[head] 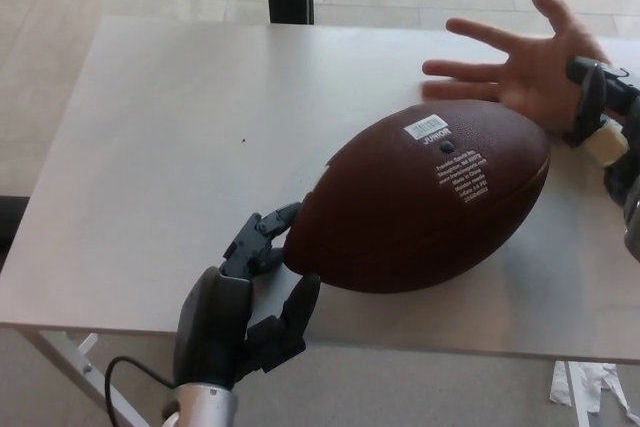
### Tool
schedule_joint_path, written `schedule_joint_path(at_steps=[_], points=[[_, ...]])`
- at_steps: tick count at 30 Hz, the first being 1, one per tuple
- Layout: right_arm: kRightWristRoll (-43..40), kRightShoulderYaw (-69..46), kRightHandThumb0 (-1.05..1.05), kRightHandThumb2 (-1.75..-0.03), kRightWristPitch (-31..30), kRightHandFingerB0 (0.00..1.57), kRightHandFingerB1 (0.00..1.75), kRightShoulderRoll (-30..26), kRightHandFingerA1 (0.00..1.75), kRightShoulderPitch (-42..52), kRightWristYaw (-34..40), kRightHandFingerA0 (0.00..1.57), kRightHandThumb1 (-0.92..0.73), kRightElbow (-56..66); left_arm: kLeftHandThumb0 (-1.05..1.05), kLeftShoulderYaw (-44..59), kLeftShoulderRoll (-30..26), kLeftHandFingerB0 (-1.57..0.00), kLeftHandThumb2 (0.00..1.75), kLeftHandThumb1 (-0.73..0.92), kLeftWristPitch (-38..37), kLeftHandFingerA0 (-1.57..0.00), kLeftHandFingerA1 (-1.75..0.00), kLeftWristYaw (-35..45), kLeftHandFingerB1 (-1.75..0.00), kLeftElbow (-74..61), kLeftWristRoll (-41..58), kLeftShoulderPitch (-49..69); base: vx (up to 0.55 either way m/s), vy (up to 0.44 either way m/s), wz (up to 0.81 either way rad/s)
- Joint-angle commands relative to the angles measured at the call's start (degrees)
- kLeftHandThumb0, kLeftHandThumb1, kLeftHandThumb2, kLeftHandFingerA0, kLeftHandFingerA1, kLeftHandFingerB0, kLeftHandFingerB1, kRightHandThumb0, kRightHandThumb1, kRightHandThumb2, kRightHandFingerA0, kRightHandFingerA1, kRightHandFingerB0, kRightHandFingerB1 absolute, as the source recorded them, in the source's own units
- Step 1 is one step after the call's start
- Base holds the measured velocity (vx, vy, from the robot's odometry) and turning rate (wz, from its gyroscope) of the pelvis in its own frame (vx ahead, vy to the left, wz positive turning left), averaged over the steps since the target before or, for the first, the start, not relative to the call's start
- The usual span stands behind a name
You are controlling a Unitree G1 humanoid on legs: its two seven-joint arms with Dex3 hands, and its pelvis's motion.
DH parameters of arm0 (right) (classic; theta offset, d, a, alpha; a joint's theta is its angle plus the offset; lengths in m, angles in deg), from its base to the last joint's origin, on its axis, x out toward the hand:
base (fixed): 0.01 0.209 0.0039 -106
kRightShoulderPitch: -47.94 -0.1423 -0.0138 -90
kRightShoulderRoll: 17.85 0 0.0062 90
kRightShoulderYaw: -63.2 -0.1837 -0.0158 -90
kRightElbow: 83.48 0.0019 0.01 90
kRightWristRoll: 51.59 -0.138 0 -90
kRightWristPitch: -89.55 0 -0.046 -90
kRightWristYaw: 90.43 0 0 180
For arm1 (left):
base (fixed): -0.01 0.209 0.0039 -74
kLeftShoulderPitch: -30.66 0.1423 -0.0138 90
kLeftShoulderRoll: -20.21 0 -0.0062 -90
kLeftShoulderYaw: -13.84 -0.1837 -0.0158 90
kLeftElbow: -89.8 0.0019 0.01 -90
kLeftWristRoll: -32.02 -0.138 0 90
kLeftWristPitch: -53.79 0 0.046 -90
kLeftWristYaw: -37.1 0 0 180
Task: The robot uses both its hands to grab the left and right ends of a football kept in the middle of the desk infront of it, lifts it up and places it in the palm of a person
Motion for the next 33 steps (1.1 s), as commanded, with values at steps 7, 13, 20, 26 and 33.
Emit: schedule_joint_path(at_steps=[7, 13, 20, 26, 33], points=[[-3.5, 0.6, -1.05, -0.83, 1.3, 0.17, 0.29, 2.2, 0.53, 4.8, -5.3, 0.32, -0.92, 0.6, -0.89, -1.0, 0.1, -0.30, 0.81, 0.91, -0.5, -0.52, -0.67, 0.8, -0.43, 2.8, -1.0, 1.1, 0.00, 0.000, 0.00], [-9.8, -3.1, -1.00, -1.23, -2.3, 0.06, 0.34, 4.7, 0.55, 4.2, -8.7, 0.21, -0.79, 0.6, -0.88, -0.9, 0.2, -0.29, 0.82, 0.92, -0.5, -0.51, -0.64, 1.0, -0.43, 3.1, -0.6, 0.8, 0.00, 0.000, 0.00], [-12.3, -4.1, -1.00, -1.25, -2.6, 0.08, 0.25, 5.5, 0.57, 5.0, -12.0, 0.27, -0.79, -0.5, -0.86, -0.7, 0.6, -0.29, 0.82, 0.91, 0.4, -0.49, -0.62, 1.4, -0.42, 2.5, -0.2, 0.9, 0.00, 0.000, 0.00], [-14.5, -4.4, -1.05, -1.30, -2.6, 0.10, 0.21, 3.7, 0.57, 2.6, -16.9, 0.38, -0.86, -1.7, -0.85, 0.9, 2.5, -0.33, 0.81, 0.92, 2.6, -0.47, -0.63, 1.7, -0.44, 2.7, 2.1, -0.1, 0.00, 0.000, 0.00], [-15.5, -2.4, -1.05, -0.83, -4.9, 0.18, 0.29, 2.2, 0.53, 0.3, -20.7, 0.66, -0.92, 1.1, -0.89, 6.7, 9.3, -0.11, 0.86, 0.92, 13.0, -0.44, -0.59, 4.4, -0.32, 1.4, 9.8, -5.5, 0.00, 0.000, 0.00]])
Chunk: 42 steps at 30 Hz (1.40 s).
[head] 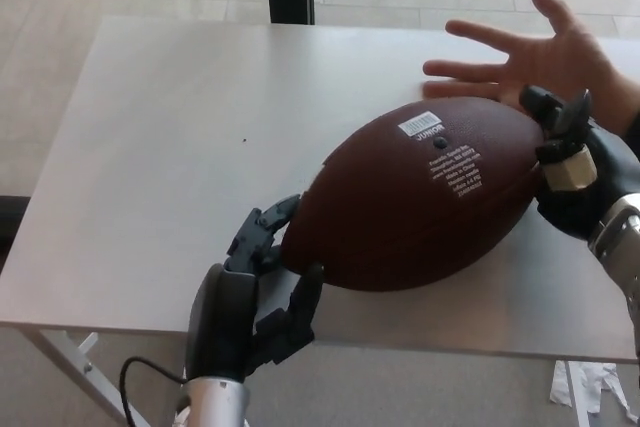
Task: The robot uses both its hands to grab the left and right ends of a football kept in the middle of the desk infront of it, lifts it up and places it in the palm of a person
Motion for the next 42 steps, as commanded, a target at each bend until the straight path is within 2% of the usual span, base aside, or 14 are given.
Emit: schedule_joint_path(at_steps=[1, 2, 5, 6, 10, 20, 21, 22, 26, 29, 36, 37, 41, 42], points=[[-2.9, 1.8, -1.05, -0.83, -2.8, 0.18, 0.29, -2.2, 0.53, -2.2, -6.0, 0.66, -0.92, 2.9, -0.89, 4.7, 4.3, -0.11, 0.86, 0.92, 11.7, -0.44, -0.59, 3.9, -0.32, -0.1, 7.6, -4.1, 0.00, 0.000, 0.00], [-3.1, 2.4, -1.05, -0.82, -3.9, 0.20, 0.29, -2.7, 0.54, -1.4, -6.7, 0.70, -0.92, 4.5, -0.90, 6.5, 5.6, -0.12, 1.17, 0.81, 13.4, -0.41, -0.65, 4.6, -0.41, -1.2, 10.4, -4.8, 0.00, 0.000, 0.00], [-3.0, 3.5, -1.05, -0.82, -4.5, 0.18, 0.30, -3.8, 0.56, -0.6, -8.0, 0.68, -0.92, 6.0, -0.93, 8.9, 7.3, -0.16, 0.76, 0.92, 16.1, -0.44, -0.61, 5.5, -0.31, -1.7, 13.0, -6.6, 0.00, 0.000, 0.00], [-2.3, 5.0, -1.04, -0.81, -4.6, 0.15, 0.29, -5.1, 0.55, 1.0, -9.7, 0.70, -0.92, 7.5, -0.89, 10.2, 8.0, -0.12, 1.18, 0.78, 16.4, -0.49, -0.70, 5.6, -0.42, -1.1, 14.7, -7.7, 0.00, 0.000, 0.00], [-2.6, 6.4, -1.04, -1.21, -3.8, 0.04, 0.24, -6.0, 0.67, 4.2, -11.1, 0.67, -0.78, 10.0, -0.95, 12.7, 9.3, -0.19, 0.79, 0.92, 17.2, -0.54, -0.65, 5.4, -0.33, 0.3, 17.4, -10.4, 0.00, 0.000, 0.00], [-5.1, 5.1, -0.96, -1.15, -2.8, 0.03, 0.28, -3.3, 0.67, 7.6, -10.8, 0.70, -0.74, 13.9, -0.92, 13.7, 9.4, -0.10, 1.18, 0.80, 20.7, -0.52, -0.71, 7.3, -0.32, -1.2, 21.6, -14.0, 0.00, 0.000, 0.00], [-4.8, 5.6, -0.96, -1.15, -2.6, 0.01, 0.24, -3.4, 0.67, 8.0, -10.7, 0.73, -0.74, 14.5, -0.94, 13.5, 9.2, -0.09, 0.79, 0.92, 21.3, -0.56, -0.70, 7.4, -0.25, -1.4, 21.7, -14.1, 0.00, 0.000, 0.00], [-4.6, 5.9, -0.97, -1.15, -2.3, 0.01, 0.21, -3.5, 0.68, 8.2, -11.1, 0.75, -0.74, 14.7, -0.92, 13.5, 9.2, -0.09, 1.18, 0.79, 22.2, -0.57, -0.76, 7.3, -0.30, -1.7, 22.1, -14.4, 0.00, 0.000, 0.00], [-4.4, 6.8, -0.92, -1.18, -0.8, 0.07, 0.14, -4.5, 0.73, 8.2, -13.5, 0.96, -0.69, 13.7, -0.95, 11.0, 7.5, -0.05, 1.16, 0.81, 23.5, -0.63, -0.91, 10.4, -0.28, -1.6, 22.3, -14.1, 0.00, 0.000, 0.00], [-3.6, 7.5, -0.97, -0.68, 0.4, 0.12, 0.25, -4.7, 0.67, 8.2, -13.1, 0.91, -0.92, 13.6, -0.93, 9.8, 7.0, -0.07, 1.17, 0.80, 24.1, -0.62, -0.91, 11.2, -0.33, -1.4, 22.6, -14.0, 0.00, 0.000, 0.00], [-2.6, 8.2, -0.96, -0.67, 2.0, 0.33, 0.38, -4.1, 0.84, 8.0, -10.3, 0.77, -0.88, 13.7, -0.99, 8.2, 6.3, -0.15, 0.77, 0.92, 25.4, -0.63, -0.97, 12.8, -0.28, -1.5, 23.4, -12.8, 0.00, 0.000, 0.00], [-2.5, 8.1, -1.00, -0.79, 2.2, 0.34, 0.46, -3.7, 0.84, 7.3, -9.8, 0.76, -0.73, 13.1, -0.98, 7.7, 6.0, -0.06, 1.21, 0.81, 25.7, -0.63, -0.94, 12.8, -0.38, -1.6, 23.0, -12.6, 0.00, 0.000, 0.00], [-1.9, 9.2, -0.96, -0.65, 1.7, 0.17, 0.32, -3.4, 0.68, 6.6, -8.9, 0.79, -0.84, 14.2, -1.04, 7.2, 5.8, -0.20, 0.80, 0.91, 25.8, -0.62, -1.16, 14.1, -0.30, -1.0, 23.6, -12.2, 0.00, 0.000, 0.00], [-1.8, 9.6, -0.94, -1.07, 1.6, 0.06, 0.37, -3.3, 0.73, 6.5, -8.8, 0.77, -0.65, 14.3, -1.02, 7.0, 5.7, -0.22, 0.77, 0.92, 25.9, -0.60, -1.20, 14.6, -0.30, -1.0, 23.7, -12.1, 0.00, 0.000, 0.00]])
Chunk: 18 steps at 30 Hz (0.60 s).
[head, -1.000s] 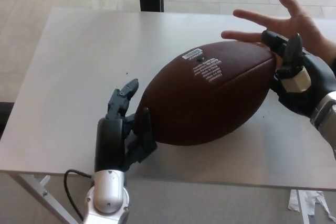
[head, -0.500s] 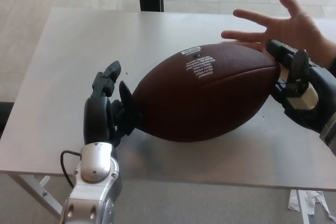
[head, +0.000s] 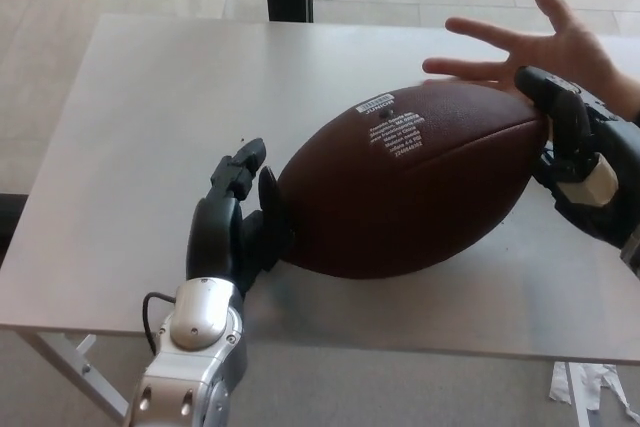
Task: The robot uses both its hands to grab the left and right ends of a football kept in the middle of the desk infront of it, lifts it up and places it in the palm of a person
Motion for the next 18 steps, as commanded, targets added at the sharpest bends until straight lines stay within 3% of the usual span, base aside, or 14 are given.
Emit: schedule_joint_path(at_steps=[1, 3, 4, 5, 6, 7, 8, 11, 12, 13, 15, 16, 17, 18], points=[[-0.3, 3.2, -0.94, -1.07, -0.2, 0.06, 0.37, 2.1, 0.73, -1.2, -1.3, 0.77, -0.65, 1.3, -1.02, -2.9, 1.6, -0.22, 0.77, 0.92, 2.7, -0.60, -1.20, 5.4, -0.30, 0.4, 2.3, 0.4, 0.00, 0.000, 0.00], [-0.7, 3.2, -0.95, -1.07, -0.7, 0.06, 0.26, 2.3, 0.72, -1.4, -1.4, 0.78, -0.65, 1.5, -1.02, -3.0, 1.7, -0.20, 0.79, 0.92, 2.7, -0.65, -1.25, 5.6, -0.30, 0.7, 2.4, 0.3, 0.00, 0.000, 0.00], [-1.1, 3.4, -1.00, -0.77, -1.1, 0.02, 0.22, 2.8, 0.71, -1.8, -1.5, 0.85, -0.70, 0.9, -0.98, -2.8, 2.0, -0.16, 1.16, 0.79, 2.9, -0.82, -1.21, 6.3, -0.43, 0.7, 3.3, 0.4, 0.00, 0.000, 0.00], [-1.3, 3.5, -0.95, -1.09, -1.4, 0.10, 0.11, 2.9, 0.75, -1.9, -1.7, 0.83, -0.64, 0.7, -0.97, -2.8, 2.2, -0.19, 0.77, 0.92, 3.4, -0.78, -1.32, 6.5, -0.32, 0.2, 3.7, 0.5, 0.00, 0.000, 0.00], [-0.6, 4.4, -0.95, -1.00, -0.9, 0.03, 0.23, 2.0, 0.85, -1.8, -2.7, 0.90, -0.60, 0.9, -0.94, -2.0, 3.7, -0.18, 0.73, 0.92, 4.9, -0.78, -1.37, 5.5, -0.30, -0.3, 4.8, 0.1, 0.00, 0.000, 0.00], [-0.6, 4.4, -0.95, -1.00, -1.0, 0.03, 0.23, 1.9, 0.85, -1.7, -2.6, 0.90, -0.60, 1.1, -0.94, -2.1, 3.7, -0.18, 0.73, 0.92, 5.0, -0.78, -1.37, 5.5, -0.30, -0.3, 4.9, 0.1, 0.00, 0.000, 0.00], [-0.3, 4.8, -0.96, -0.62, -1.1, 0.03, 0.27, 1.7, 0.83, -1.7, -2.6, 0.88, -0.74, 1.2, -0.87, -1.4, 4.6, -0.13, 0.71, 0.90, 5.7, -0.83, -1.45, 4.7, -0.25, -0.7, 5.9, 0.1, 0.00, 0.000, 0.00], [-0.6, 4.8, -1.05, -0.93, -1.1, 0.09, 0.38, 1.6, 1.00, -1.7, -2.6, 0.91, -0.56, 1.6, -0.73, -0.1, 6.9, 0.00, 0.89, 0.55, 6.6, -0.93, -1.38, 1.3, -0.34, -1.4, 6.6, -0.3, 0.00, 0.000, 0.00], [-0.3, 5.0, -0.91, -0.60, -0.7, 0.15, 0.30, 1.7, 1.10, -1.4, -2.1, 1.01, -0.64, 2.3, -0.35, -0.1, 6.7, 0.00, 1.03, 0.51, 6.0, -1.04, -1.19, 1.9, -0.50, -1.0, 6.9, -0.8, 0.00, 0.000, 0.00], [-0.1, 5.2, -0.91, -0.60, -0.6, 0.17, 0.29, 1.7, 1.17, -1.3, -1.9, 1.05, -0.61, 2.5, -0.52, -0.5, 6.2, -0.16, 0.63, 0.65, 6.0, -0.82, -1.75, 2.0, -0.38, -0.6, 6.3, -1.3, 0.00, 0.000, 0.00], [-0.2, 5.1, -0.91, -0.60, -0.9, 0.17, 0.29, 1.5, 1.17, -1.1, -1.8, 1.05, -0.61, 2.9, -0.52, -1.2, 5.7, -0.16, 0.63, 0.65, 5.9, -0.82, -1.75, 1.9, -0.38, -0.1, 5.4, -1.7, 0.00, 0.000, 0.00], [-1.2, 4.7, -0.74, -0.60, -1.7, 0.25, 0.32, 1.8, 1.46, -1.3, -2.1, 1.08, -0.54, 2.8, -0.40, -2.0, 5.0, -0.23, 0.64, 0.65, 5.3, -0.87, -1.75, 2.4, -0.41, 0.6, 4.5, -2.2, 0.00, 0.000, 0.00], [-2.2, 4.3, -0.60, -0.72, -3.0, 0.33, 0.44, 2.2, 1.46, -1.7, -2.1, 1.18, -0.41, 2.8, -0.33, -2.8, 4.6, -0.31, 0.77, 0.62, 4.1, -1.14, -1.61, 2.7, -0.48, 1.6, 3.5, -2.8, 0.00, 0.000, 0.00], [-2.4, 4.3, -0.42, -0.56, -3.4, 0.45, 0.36, 2.3, 1.64, -1.8, -1.9, 1.12, -0.51, 2.9, -0.20, -3.3, 4.5, -0.35, 0.61, 0.72, 3.7, -0.87, -1.75, 2.6, -0.37, 2.3, 2.9, -3.3, 0.00, 0.000, 0.00]])
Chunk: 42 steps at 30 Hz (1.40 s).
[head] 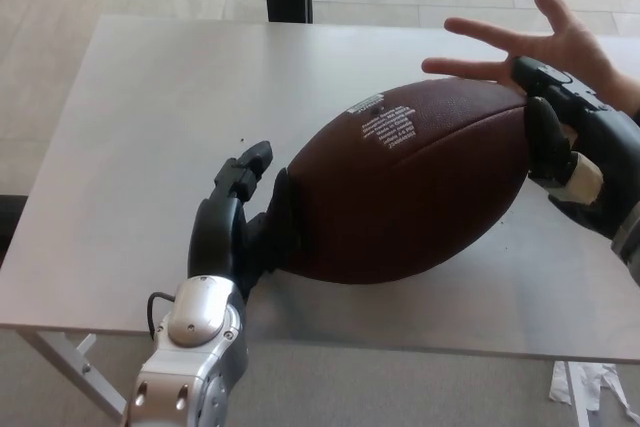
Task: The robot uses both its hands to grab the left and right ends of a football kept in the middle of the desk infront of it, lifts it up and places it in the palm of a person
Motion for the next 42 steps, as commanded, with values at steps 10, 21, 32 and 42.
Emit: schedule_joint_path(at_steps=[10, 21, 32, 42], points=[[-3.1, 4.2, -0.23, -0.80, -2.8, 1.04, 0.78, 1.9, 1.63, -2.3, -5.1, 1.00, -0.51, 0.9, -0.41, -8.8, 3.1, -0.68, 0.93, 0.57, -4.3, -1.06, -1.34, 0.6, -0.89, 8.4, -6.4, -4.8, 0.00, 0.000, 0.00], [-2.1, 9.0, -0.14, -1.00, -5.5, 0.94, 1.44, -1.4, 1.69, -1.7, -6.6, 1.04, -0.60, 4.3, -0.50, -8.3, 5.9, -0.61, 1.09, 0.74, -11.4, -1.01, -1.30, -0.2, -0.94, 13.5, -5.8, -4.1, 0.00, 0.000, 0.00], [-5.6, 2.7, -0.14, -1.10, -2.3, 0.85, 1.46, 6.2, 1.75, 2.5, 2.7, 1.01, -0.63, 6.2, -0.19, -1.9, 16.9, -0.57, 0.67, 0.82, -8.8, -0.67, -1.46, -15.7, -0.57, 13.6, -0.8, -4.6, 0.00, 0.000, 0.00], [1.7, 0.3, -0.15, -1.37, 5.5, 0.75, 1.64, 12.3, 1.75, 2.9, 15.0, 1.01, -0.50, 5.5, -0.11, 4.6, 27.2, -0.64, 1.02, 0.65, -21.1, -0.81, -1.75, -26.2, -1.55, 15.7, 6.0, -8.9, 0.00, 0.000, 0.00]])
